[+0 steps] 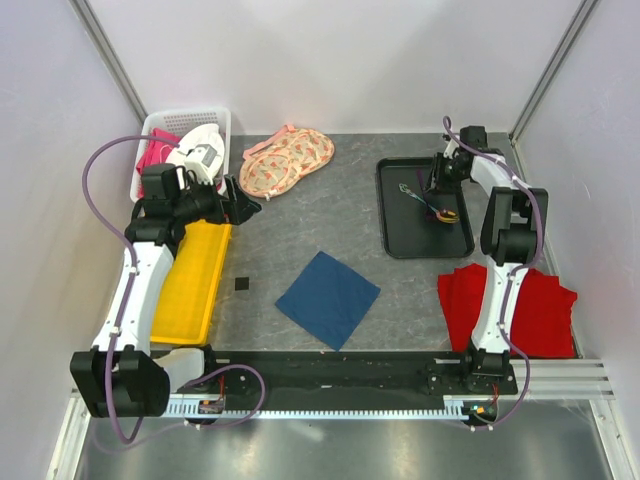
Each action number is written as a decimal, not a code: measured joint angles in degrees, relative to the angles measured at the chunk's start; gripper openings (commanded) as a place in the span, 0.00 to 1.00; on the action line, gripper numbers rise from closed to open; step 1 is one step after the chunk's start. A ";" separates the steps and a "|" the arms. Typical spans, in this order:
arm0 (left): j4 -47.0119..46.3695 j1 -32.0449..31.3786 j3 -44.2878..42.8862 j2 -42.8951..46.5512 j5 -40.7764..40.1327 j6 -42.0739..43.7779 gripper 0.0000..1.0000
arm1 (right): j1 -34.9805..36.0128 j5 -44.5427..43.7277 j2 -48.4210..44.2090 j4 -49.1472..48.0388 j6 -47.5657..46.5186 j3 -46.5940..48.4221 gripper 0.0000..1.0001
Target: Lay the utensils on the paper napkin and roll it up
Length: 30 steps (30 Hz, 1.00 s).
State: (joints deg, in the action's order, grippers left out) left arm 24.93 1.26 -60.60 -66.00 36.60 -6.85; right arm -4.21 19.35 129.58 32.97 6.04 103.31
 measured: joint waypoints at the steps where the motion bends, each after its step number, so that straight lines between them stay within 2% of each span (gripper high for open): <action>1: 0.02 0.00 0.04 -0.09 0.00 0.00 1.00 | 0.28 -0.15 0.42 0.07 0.00 0.57 0.38; 17: -0.17 0.00 0.44 -1.25 0.00 0.00 1.00 | 2.23 -6.32 3.89 0.26 -2.64 4.87 0.32; 19: -0.20 0.00 0.44 -1.36 0.00 0.00 1.00 | 2.34 -6.91 3.93 0.37 -3.17 5.05 0.24; 23: -0.20 0.00 0.44 -1.49 -0.02 0.00 1.00 | 2.43 -7.67 4.44 0.50 -4.07 6.05 0.16; 28: -0.22 0.00 0.44 -1.49 -0.02 0.00 1.00 | 2.60 -8.85 4.81 1.11 -5.49 7.13 0.00; 30: -0.20 0.00 0.44 -1.49 -0.02 0.02 1.00 | 2.67 -9.20 5.16 1.44 -6.10 7.80 0.00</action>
State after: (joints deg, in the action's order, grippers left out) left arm 24.73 1.26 -60.16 -67.48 36.58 -6.83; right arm -1.54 10.15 134.74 34.41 -0.05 111.11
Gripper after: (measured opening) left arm 0.997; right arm 0.021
